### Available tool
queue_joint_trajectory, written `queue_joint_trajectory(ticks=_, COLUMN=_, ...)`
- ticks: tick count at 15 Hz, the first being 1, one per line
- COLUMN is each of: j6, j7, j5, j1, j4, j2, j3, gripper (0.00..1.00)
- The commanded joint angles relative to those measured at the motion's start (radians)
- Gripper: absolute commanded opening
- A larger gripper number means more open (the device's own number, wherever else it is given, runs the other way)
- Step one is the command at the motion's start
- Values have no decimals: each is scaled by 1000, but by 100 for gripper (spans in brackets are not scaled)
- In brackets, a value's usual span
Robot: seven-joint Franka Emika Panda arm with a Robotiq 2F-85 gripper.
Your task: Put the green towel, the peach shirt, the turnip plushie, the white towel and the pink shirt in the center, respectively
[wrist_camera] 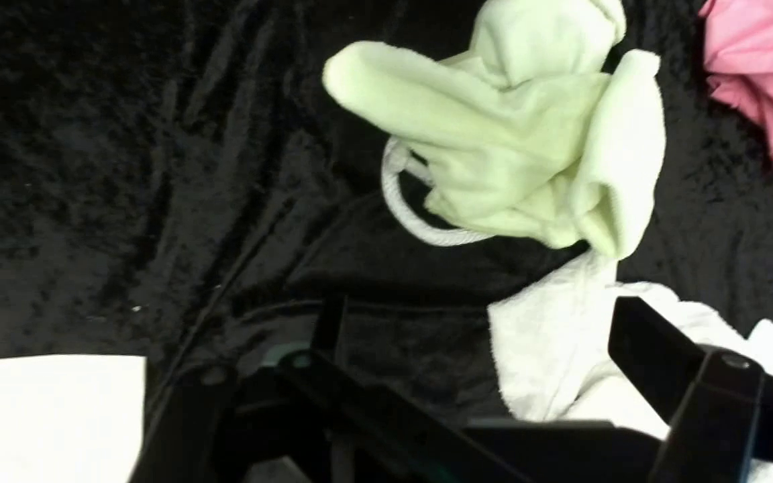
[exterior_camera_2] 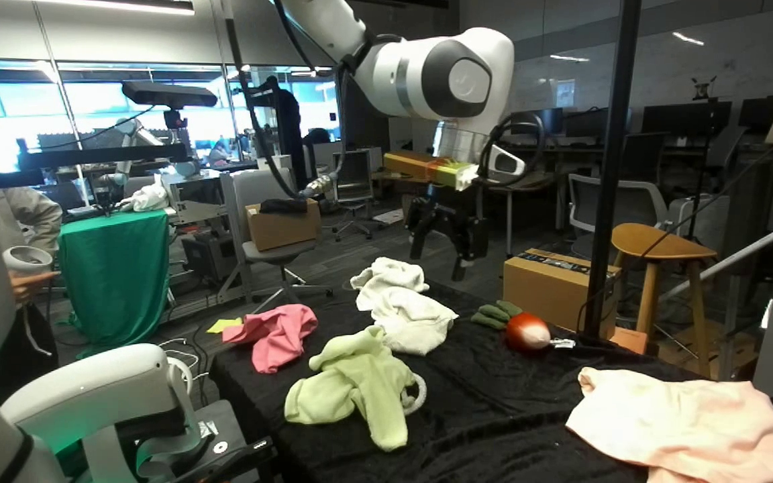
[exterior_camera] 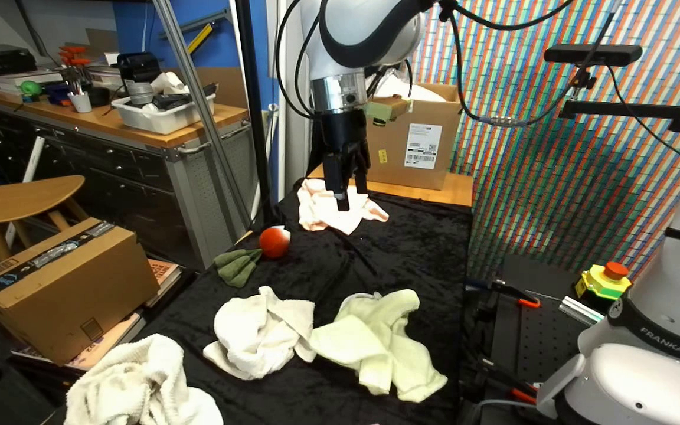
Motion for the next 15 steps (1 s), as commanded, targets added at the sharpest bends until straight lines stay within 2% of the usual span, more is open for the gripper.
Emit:
queue_joint_trajectory(ticks=1, j6=-88, j7=-17, j5=-41, j1=-47, j4=216, j2=148, j3=-39, gripper=100)
queue_joint_trajectory(ticks=9, j6=-98, j7=-76, j5=-22, j1=-147, j4=550, j2=436, j3=-68, gripper=100)
queue_joint_trajectory(ticks=15, j6=-89, j7=-15, j5=-44, j1=-178, j4=757, j2=641, j3=-94, gripper=100)
